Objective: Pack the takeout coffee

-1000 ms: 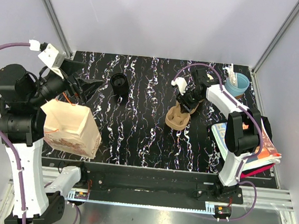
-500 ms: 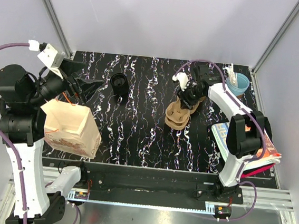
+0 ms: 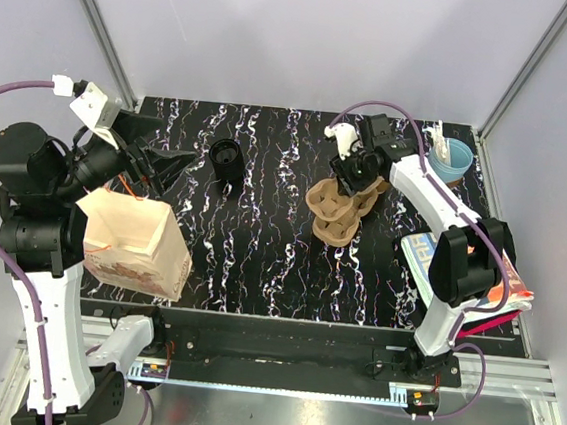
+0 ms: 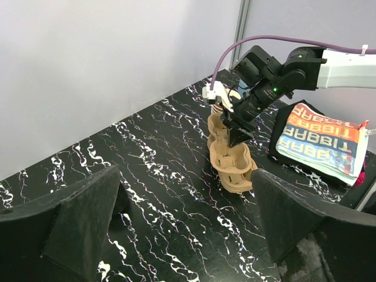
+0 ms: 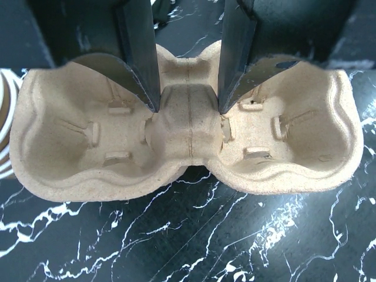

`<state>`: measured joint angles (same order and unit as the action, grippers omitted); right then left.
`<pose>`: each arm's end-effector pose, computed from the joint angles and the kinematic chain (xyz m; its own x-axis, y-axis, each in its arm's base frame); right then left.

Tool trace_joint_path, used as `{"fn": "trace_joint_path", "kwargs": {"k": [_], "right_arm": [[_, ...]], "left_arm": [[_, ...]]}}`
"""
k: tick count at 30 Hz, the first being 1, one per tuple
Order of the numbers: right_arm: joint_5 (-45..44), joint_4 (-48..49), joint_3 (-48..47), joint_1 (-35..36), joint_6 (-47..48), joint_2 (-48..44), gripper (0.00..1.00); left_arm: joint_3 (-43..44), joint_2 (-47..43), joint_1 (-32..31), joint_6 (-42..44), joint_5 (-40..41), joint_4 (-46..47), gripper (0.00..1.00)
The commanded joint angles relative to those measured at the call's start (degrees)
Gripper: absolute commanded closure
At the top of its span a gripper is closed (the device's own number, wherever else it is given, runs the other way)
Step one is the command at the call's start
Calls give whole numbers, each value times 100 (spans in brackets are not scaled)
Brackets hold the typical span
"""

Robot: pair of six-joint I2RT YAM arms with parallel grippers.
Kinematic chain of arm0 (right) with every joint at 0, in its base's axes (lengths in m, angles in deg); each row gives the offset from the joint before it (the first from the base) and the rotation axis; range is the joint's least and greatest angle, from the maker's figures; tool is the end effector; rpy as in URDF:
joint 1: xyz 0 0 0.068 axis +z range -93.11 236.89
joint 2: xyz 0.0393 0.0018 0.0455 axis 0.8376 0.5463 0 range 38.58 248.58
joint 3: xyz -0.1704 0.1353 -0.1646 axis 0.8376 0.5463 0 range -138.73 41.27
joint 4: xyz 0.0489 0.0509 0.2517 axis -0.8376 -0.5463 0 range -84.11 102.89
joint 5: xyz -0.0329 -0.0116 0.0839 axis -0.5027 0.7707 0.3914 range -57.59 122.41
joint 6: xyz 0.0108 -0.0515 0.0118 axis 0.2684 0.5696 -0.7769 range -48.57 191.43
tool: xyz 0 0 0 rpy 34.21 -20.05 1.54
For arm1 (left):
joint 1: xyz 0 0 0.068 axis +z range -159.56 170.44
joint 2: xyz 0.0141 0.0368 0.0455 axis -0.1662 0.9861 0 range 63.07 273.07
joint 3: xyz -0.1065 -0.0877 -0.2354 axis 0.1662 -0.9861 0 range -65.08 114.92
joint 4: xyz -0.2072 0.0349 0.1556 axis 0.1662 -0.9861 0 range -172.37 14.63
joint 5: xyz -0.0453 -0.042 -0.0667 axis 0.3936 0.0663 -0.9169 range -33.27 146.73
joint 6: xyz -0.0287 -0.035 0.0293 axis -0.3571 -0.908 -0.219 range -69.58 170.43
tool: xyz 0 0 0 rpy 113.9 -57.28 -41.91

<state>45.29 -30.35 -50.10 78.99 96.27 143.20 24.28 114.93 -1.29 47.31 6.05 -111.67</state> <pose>0.3665 0.1574 0.2806 -0.4991 -0.6447 -0.5790 -0.7608 0.6459 -0.0633 0.1142 -0.0111 0.5200 -0.0159 -0.0371 -0.9992 0.6743 0.7375 -0.0382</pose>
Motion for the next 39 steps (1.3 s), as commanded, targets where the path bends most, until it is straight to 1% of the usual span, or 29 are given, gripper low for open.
{"fn": "trace_joint_path", "kwargs": {"k": [1, 4, 10, 17, 18, 19, 21, 22, 26, 30, 33, 35, 38, 39], "right_arm": [[-585, -61, 66, 153, -708, -433, 65], [-725, -18, 207, 171, -919, -477, 65], [-1095, 324, 707, 162, -911, -600, 65], [-1016, 580, 955, 162, -920, -601, 62], [-1025, 580, 955, 162, -928, -592, 61], [-1025, 563, 955, 162, -928, -592, 55], [-1025, 545, 937, 162, -911, -644, 50], [-1007, 493, 911, 162, -902, -679, 44], [-876, 326, 744, 171, -867, -1012, 32], [-665, -7, 428, 162, -744, -1259, 26], [-490, -271, 261, 162, -604, -1487, 23], [-271, -395, 217, 162, -464, -1733, 21], [3, -667, 207, 171, -305, -2084, 19], [125, -737, 269, 171, -226, -2182, 18]], "left_arm": [[-24, 18, 34, -84, -171, 281, 1], [-33, 9, 43, -84, -171, 281, 1], [-24, 0, 60, -93, -188, 289, 1], [-24, -9, 69, -110, -188, 290, 1], [-24, -9, 60, -110, -188, 290, 1], [-33, -9, 69, -110, -188, 290, 1], [-24, -18, 69, -102, -180, 290, 1], [-24, -9, 69, -102, -162, 290, 1], [72, 9, 69, -84, -153, 281, 1], [344, 53, 60, 30, -153, 123, 1], [766, 140, 69, 415, -136, -245, 1], [1081, 202, 69, 960, -127, -649, 1], [1267, 237, 69, 1847, -205, -1186, 1], [1303, 255, 60, 2111, -293, -1509, 1]]}}
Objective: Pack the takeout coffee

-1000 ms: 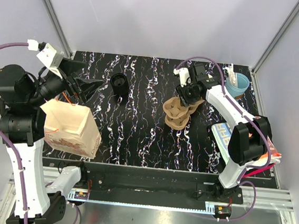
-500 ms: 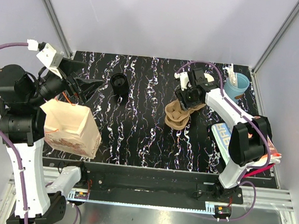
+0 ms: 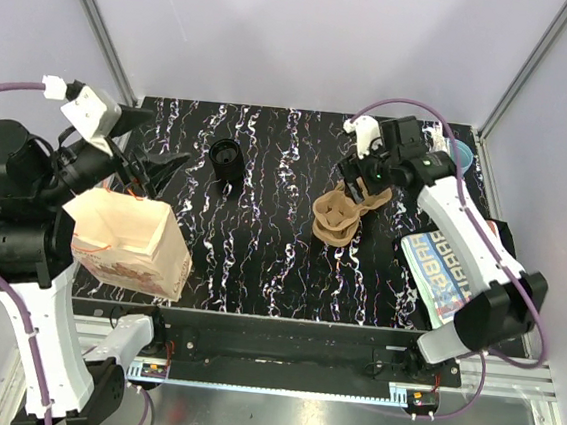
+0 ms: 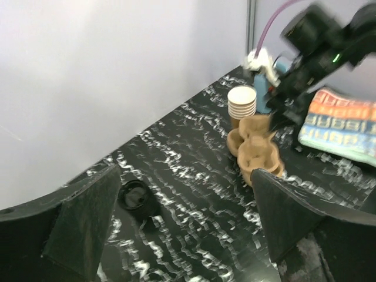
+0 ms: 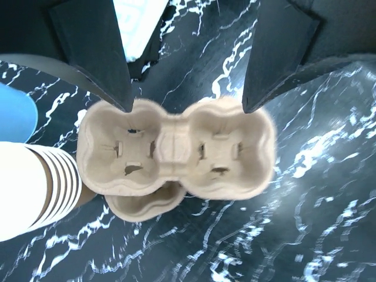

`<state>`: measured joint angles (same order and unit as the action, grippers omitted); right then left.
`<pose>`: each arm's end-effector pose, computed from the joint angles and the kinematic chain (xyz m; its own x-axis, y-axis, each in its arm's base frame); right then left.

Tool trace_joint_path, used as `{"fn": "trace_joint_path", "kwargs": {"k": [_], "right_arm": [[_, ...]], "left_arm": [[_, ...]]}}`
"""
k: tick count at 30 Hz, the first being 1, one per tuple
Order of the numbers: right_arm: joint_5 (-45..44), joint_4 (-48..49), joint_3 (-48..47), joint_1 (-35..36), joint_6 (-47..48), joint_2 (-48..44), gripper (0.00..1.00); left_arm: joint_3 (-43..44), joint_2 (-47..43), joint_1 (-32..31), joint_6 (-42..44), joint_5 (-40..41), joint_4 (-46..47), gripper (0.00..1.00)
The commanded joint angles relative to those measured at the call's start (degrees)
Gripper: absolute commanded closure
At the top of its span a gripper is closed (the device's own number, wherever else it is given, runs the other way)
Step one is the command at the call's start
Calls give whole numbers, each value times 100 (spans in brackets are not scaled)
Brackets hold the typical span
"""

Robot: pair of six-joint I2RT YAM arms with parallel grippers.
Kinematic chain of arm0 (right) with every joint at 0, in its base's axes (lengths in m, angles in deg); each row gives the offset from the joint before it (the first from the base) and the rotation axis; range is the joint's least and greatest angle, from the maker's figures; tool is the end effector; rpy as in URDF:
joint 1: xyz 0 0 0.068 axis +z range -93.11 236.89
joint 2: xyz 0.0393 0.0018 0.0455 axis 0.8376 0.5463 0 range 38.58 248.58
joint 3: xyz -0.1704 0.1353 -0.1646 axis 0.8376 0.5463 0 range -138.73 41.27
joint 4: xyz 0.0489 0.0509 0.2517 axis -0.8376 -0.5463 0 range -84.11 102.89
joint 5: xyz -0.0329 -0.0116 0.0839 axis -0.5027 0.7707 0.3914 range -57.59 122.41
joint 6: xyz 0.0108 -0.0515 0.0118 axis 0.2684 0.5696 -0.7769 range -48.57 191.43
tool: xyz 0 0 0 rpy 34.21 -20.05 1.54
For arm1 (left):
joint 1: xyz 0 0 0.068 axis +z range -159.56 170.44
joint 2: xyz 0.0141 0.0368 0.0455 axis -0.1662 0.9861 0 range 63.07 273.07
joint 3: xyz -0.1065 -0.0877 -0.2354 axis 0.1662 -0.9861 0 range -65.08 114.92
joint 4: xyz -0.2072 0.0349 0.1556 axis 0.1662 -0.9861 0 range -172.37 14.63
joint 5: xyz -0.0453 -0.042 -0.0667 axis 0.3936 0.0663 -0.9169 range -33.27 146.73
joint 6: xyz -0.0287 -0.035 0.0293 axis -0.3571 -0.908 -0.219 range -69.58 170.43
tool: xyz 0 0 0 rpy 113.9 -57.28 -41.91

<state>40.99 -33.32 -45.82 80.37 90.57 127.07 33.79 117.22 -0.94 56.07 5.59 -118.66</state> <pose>0.3033 0.1375 0.3508 -0.4806 -0.5622 -0.6730 -0.6814 0.7225 -0.1169 0.0967 -0.0132 0.5450 0.0910 0.0762 -0.9929 0.6698 0.7332 0.1177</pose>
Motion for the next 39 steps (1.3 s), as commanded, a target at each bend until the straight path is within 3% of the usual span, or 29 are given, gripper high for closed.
{"fn": "trace_joint_path", "kwargs": {"k": [1, 6, 13, 21, 30, 39], "right_arm": [[635, -476, -124, 33, 406, -665, 18], [970, -546, 200, 25, 740, -1307, 16], [1208, -494, 596, 25, 881, -1782, 14], [1234, -283, 886, 25, 873, -1809, 14], [1287, -230, 974, 33, 811, -1712, 14], [1287, -151, 1071, 33, 829, -1695, 14]], "left_arm": [[361, 34, 34, 1741, -413, -961, 1], [448, 165, 25, 2931, -187, -1873, 1], [195, 377, 25, 3661, 1657, -2315, 1], [-210, 271, 25, 4585, 1695, -3045, 1], [-307, 491, 25, 4059, 1948, -3046, 1], [-833, 509, 43, 1863, 2906, -2220, 16]]}}
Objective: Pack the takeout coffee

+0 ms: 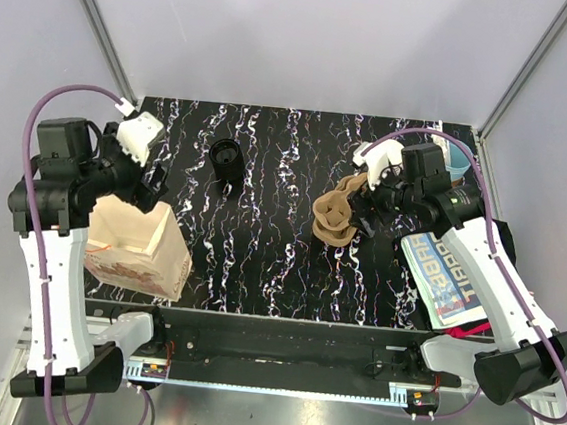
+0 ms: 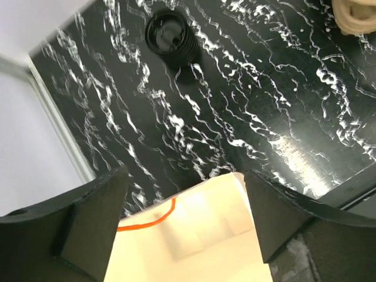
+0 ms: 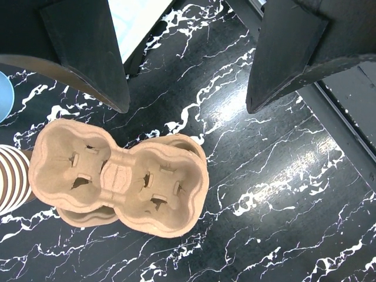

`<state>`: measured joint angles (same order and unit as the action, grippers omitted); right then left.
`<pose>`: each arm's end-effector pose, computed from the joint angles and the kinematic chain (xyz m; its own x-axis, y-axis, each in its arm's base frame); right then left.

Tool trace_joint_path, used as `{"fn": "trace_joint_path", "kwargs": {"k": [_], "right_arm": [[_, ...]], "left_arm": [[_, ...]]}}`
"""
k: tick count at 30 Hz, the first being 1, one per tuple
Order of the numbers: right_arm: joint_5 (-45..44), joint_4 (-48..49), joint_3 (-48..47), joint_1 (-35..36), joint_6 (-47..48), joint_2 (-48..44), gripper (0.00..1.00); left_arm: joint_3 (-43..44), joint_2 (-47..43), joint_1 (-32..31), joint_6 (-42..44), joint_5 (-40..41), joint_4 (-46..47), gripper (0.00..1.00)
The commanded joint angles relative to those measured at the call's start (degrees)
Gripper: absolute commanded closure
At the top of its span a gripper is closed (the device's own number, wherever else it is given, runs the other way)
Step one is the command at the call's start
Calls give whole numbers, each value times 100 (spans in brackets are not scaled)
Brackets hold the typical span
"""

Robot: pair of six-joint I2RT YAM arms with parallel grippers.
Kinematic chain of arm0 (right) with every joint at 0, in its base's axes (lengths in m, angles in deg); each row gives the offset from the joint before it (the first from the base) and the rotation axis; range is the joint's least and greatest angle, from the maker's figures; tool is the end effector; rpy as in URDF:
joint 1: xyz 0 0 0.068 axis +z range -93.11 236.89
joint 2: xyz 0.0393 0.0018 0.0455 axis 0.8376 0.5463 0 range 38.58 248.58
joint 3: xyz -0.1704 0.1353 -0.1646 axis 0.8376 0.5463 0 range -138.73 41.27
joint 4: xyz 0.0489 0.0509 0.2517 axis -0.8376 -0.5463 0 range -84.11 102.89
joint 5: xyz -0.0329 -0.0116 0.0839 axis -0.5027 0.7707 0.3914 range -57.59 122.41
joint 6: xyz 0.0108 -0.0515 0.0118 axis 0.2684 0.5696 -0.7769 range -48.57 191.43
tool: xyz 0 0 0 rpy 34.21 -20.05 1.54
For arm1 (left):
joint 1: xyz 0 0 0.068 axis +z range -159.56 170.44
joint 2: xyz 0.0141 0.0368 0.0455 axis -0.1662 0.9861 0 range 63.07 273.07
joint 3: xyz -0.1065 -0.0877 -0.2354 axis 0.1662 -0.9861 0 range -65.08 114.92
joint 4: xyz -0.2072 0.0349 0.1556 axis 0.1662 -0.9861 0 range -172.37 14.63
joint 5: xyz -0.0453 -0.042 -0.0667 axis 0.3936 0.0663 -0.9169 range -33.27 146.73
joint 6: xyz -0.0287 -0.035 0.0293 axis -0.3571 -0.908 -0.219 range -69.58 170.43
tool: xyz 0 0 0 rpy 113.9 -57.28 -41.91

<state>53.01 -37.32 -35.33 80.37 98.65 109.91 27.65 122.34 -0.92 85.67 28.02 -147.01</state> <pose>0.2241 0.1110 0.3701 -0.3011 -0.5976 -0.7431 -0.8311 0.5465 -0.1027 0.1402 0.0042 0.4606 -0.3598 0.4572 -0.8133 0.5498 0.8082 0.2111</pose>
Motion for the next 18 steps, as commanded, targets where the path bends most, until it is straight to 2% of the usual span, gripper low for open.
{"fn": "trace_joint_path", "kwargs": {"k": [1, 5, 8, 13, 18], "right_arm": [[93, 258, 31, 33, 20, 30, 14], [102, 258, 48, 25, 20, 65, 14], [85, 258, 66, 25, 29, 65, 14], [76, 284, 57, 25, 29, 92, 14], [67, 284, 92, 25, 37, 100, 14]], "left_arm": [[-272, -20, 41, -1177, 752, 668, 19], [-414, -73, 85, -1484, 876, 985, 27], [-352, -230, 94, -1556, 728, 1107, 28], [-256, -740, 102, -1547, 366, 1564, 18], [9, -435, 102, -1995, 1674, 1372, 16]]}}
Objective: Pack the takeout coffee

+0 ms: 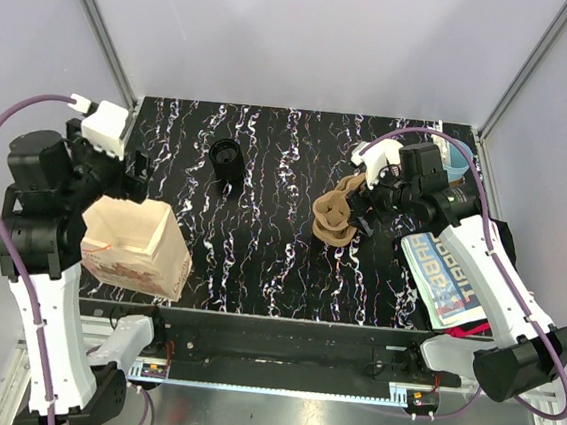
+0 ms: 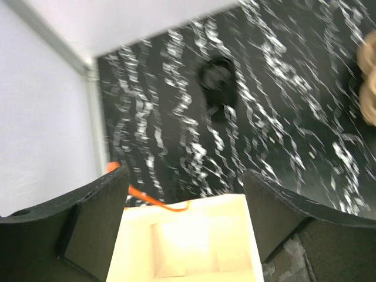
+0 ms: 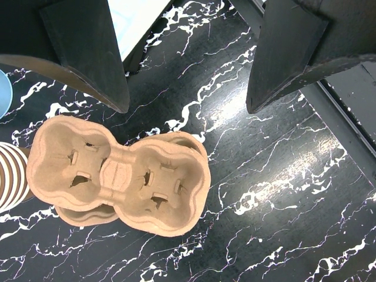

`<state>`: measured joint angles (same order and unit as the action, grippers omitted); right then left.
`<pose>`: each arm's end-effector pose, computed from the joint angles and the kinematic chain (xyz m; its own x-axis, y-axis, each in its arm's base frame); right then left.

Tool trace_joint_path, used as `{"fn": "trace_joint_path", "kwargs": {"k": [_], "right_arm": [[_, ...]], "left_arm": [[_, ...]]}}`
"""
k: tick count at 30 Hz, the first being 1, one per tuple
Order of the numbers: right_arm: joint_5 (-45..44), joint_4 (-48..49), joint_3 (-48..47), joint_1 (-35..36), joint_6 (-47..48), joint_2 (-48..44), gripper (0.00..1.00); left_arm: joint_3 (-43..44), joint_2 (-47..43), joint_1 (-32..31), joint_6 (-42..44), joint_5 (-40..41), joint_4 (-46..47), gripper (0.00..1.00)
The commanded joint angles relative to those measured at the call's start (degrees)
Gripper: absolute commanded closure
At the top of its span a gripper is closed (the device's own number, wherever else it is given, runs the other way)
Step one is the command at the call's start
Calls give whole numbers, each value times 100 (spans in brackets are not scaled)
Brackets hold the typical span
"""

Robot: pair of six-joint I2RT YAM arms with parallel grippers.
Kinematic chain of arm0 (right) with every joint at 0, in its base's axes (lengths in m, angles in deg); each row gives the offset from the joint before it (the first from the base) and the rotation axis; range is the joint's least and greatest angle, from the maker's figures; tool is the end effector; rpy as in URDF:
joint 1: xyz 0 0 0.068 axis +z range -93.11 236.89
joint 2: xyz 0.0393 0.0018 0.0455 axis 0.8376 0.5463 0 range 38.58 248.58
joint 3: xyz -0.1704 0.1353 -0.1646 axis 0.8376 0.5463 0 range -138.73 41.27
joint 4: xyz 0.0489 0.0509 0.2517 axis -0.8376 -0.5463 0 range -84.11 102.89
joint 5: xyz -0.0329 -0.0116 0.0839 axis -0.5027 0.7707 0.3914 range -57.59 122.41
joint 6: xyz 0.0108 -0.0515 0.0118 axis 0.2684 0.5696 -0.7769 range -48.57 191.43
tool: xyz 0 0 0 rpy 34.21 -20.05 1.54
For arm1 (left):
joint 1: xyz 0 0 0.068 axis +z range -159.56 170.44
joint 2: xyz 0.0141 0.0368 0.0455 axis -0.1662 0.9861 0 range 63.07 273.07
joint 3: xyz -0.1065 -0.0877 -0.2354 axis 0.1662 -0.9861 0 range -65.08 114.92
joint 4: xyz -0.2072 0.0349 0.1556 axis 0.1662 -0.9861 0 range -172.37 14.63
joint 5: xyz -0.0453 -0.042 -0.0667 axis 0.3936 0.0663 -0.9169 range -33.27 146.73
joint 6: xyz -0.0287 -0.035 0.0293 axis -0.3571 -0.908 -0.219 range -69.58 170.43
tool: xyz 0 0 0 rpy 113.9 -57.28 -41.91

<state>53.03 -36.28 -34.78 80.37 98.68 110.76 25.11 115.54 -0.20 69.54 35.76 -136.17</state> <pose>0.2289 0.1131 0.3650 -0.3049 -0.5997 -0.7399 -0.8320 0.5458 -0.0995 0.1155 0.0063 0.4783 -0.3089 0.2589 -0.9152 0.2899 0.9421 0.1687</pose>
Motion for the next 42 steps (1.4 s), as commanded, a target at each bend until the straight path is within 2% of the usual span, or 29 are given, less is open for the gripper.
{"fn": "trace_joint_path", "kwargs": {"k": [1, 8, 12, 19, 20, 22, 23, 26, 38, 42], "right_arm": [[73, 179, 38, 25, 35, 24, 14], [65, 188, 64, 33, 35, -11, 14], [74, 180, 82, 25, 35, -20, 14], [74, 206, 108, 25, 35, -11, 14], [74, 206, 108, 33, 35, -20, 14], [74, 215, 117, 25, 35, -29, 14], [82, 215, 108, 25, 27, -29, 14], [74, 223, 117, 25, 18, -55, 14], [47, 232, 73, 25, -17, -46, 13], [-23, 276, 64, 25, -53, -64, 13]], "left_arm": [[192, 281, 30, -382, 998, 201, 17], [-195, 440, 39, -522, 1350, 156, 23], [-256, 519, 39, -575, 1359, 138, 31], [-318, 484, 30, -619, 1280, 164, 63], [-318, 466, 39, -628, 1280, 164, 72], [-292, 457, 39, -620, 1227, 164, 81], [-274, 457, 39, -619, 1236, 164, 89], [-248, 466, 39, -628, 1192, 156, 100], [252, 580, 13, -154, -855, -143, 100], [394, 694, -206, 153, -1522, -240, 100]]}}
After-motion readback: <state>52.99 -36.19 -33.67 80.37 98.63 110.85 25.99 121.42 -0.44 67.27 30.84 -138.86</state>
